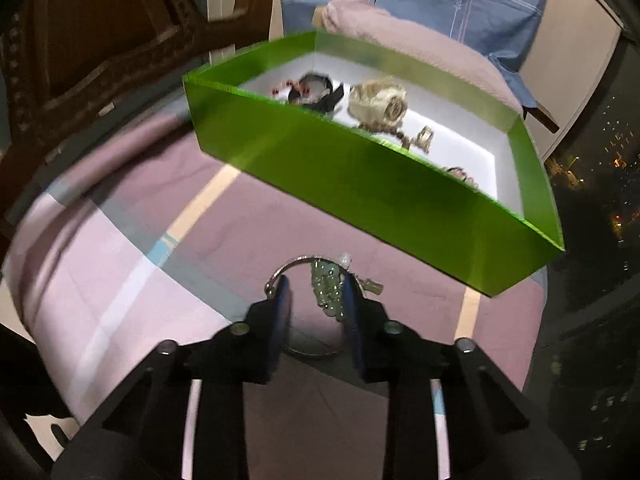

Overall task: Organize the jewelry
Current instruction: 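Grasp the green bead charm with the right tool, then grasp the silver bangle with the left tool while the right tool holds the green charm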

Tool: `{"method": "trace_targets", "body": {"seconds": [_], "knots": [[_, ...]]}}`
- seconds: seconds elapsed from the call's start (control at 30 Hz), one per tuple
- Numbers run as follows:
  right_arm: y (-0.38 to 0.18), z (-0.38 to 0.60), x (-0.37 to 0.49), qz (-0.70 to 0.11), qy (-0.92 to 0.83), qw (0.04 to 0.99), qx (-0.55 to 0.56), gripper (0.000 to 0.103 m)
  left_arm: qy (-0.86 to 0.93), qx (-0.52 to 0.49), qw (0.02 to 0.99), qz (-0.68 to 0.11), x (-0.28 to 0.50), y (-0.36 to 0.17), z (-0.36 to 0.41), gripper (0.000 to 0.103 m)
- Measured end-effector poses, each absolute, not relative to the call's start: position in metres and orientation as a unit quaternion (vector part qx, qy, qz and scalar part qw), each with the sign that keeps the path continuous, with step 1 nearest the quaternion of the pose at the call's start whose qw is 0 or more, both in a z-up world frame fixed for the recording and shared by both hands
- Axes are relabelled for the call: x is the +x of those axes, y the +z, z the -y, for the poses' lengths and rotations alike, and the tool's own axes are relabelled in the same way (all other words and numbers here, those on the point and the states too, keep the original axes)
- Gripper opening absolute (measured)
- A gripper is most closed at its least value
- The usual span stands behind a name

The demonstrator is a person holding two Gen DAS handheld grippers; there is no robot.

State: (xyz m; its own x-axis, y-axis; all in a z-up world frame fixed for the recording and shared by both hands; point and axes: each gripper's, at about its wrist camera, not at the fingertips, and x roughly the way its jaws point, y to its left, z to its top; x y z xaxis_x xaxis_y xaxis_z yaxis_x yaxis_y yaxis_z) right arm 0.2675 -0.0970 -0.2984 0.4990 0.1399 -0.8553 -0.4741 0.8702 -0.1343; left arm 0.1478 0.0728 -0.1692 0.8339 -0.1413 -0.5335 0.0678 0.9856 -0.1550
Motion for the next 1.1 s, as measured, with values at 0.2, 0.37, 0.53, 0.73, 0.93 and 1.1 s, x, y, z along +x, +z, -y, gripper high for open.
{"method": "trace_targets", "body": {"seconds": [0.2,0.37,0.53,0.73,0.93,1.1], "knots": [[-0.307,0.096,0.277,-0.485,0.17,0.839,-0.179,0.016,-0.059,-0.065,0.954,-0.287,0.147,-0.169,-0.073,0.099],[-0.306,0.1,0.278,-0.485,0.169,0.842,-0.165,0.008,-0.059,-0.066,0.951,-0.295,0.15,-0.172,-0.073,0.099],[-0.269,0.129,0.258,-0.448,0.198,0.869,-0.067,0.008,-0.061,-0.062,0.947,-0.31,0.153,-0.178,-0.07,0.099],[-0.2,0.188,0.223,-0.378,0.245,0.888,0.089,0.008,-0.078,-0.032,0.94,-0.33,0.156,-0.19,-0.048,0.099],[-0.2,0.221,0.206,-0.363,0.229,0.892,0.144,0.008,-0.101,0.033,0.93,-0.351,0.161,-0.216,-0.011,0.099],[-0.186,0.227,0.201,-0.333,0.217,0.909,0.128,0.008,-0.115,0.08,0.917,-0.374,0.178,-0.237,0.021,0.099]]}}
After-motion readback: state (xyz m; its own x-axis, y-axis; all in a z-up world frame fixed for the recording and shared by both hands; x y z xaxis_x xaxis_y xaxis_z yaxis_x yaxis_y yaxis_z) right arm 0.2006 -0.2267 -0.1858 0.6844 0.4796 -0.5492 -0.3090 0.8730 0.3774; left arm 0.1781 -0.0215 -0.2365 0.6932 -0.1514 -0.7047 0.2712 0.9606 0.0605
